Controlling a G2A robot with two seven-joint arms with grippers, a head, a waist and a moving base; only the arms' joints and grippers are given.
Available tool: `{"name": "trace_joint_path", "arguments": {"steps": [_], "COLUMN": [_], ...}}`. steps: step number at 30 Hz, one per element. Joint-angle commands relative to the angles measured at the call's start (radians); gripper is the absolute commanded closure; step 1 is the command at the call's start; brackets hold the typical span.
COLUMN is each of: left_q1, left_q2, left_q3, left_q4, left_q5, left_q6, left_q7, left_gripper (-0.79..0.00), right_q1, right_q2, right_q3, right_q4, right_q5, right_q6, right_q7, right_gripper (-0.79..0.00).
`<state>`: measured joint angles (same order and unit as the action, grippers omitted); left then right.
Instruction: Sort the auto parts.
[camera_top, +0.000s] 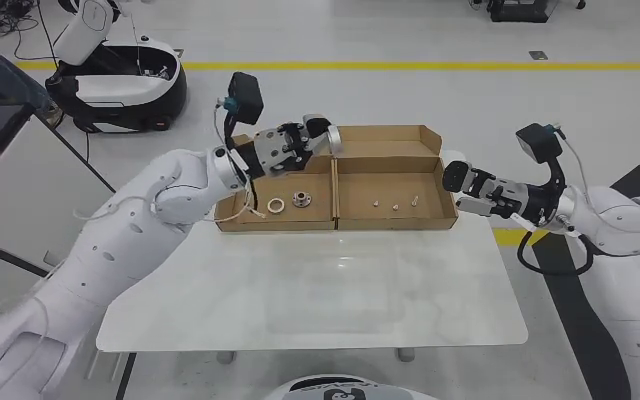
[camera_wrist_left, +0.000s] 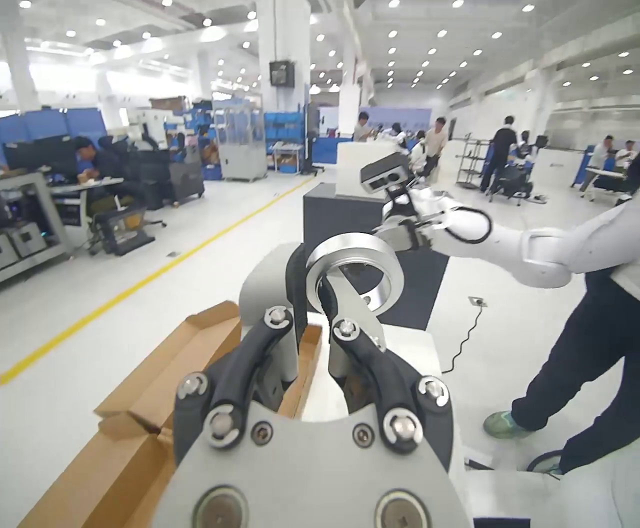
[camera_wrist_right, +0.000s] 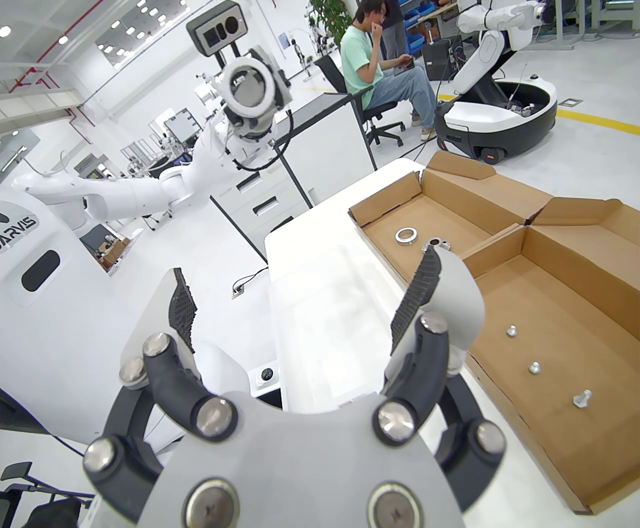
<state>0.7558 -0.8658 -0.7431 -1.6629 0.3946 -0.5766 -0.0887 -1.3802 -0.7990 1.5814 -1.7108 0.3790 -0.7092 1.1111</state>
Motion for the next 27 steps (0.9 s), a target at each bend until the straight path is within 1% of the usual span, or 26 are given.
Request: {"name": "trace_joint_path", "arguments": {"steps": [1, 8, 10, 12, 16, 21, 27], "left_q1": [-0.015, -0.072, -0.091, -0.106, -0.147, -0.192, -0.235], "left_q2": [-0.01, -0.054, -0.071, -0.084, -0.12, -0.167, -0.215], "left_q3": [0.015, 0.076, 0.101, 0.121, 0.166, 0.222, 0.267], "left_q4": [0.018, 0.073, 0.098, 0.124, 0.193, 0.307, 0.43], "left_q5": [-0.002, 0.003, 0.02, 0.033, 0.072, 0.129, 0.185], "left_q6": [0.041, 0.2, 0.246, 0.273, 0.31, 0.357, 0.375], "left_q7": [-0.052, -0.253, -0.312, -0.349, -0.401, -0.459, -0.527], "left_gripper": [0.0, 0.0, 0.0, 0.0, 0.0, 0.0, 0.0], "right_q1": [0.0, 0.0, 0.0, 0.0, 0.0, 0.0, 0.0], "right_q2": [0.0, 0.0, 0.0, 0.0, 0.0, 0.0, 0.0], "right_q3": [0.0, 0.0, 0.0, 0.0, 0.0, 0.0, 0.0], "right_q4": [0.0, 0.0, 0.0, 0.0, 0.0, 0.0, 0.0], "right_q5": [0.0, 0.0, 0.0, 0.0, 0.0, 0.0, 0.0], "right_q6": [0.0, 0.0, 0.0, 0.0, 0.0, 0.0, 0.0], "right_q7": [0.0, 0.0, 0.0, 0.0, 0.0, 0.0, 0.0], "right_gripper": [-0.785, -0.785, -0.785, -0.785, -0.785, -0.785, -0.785]}}
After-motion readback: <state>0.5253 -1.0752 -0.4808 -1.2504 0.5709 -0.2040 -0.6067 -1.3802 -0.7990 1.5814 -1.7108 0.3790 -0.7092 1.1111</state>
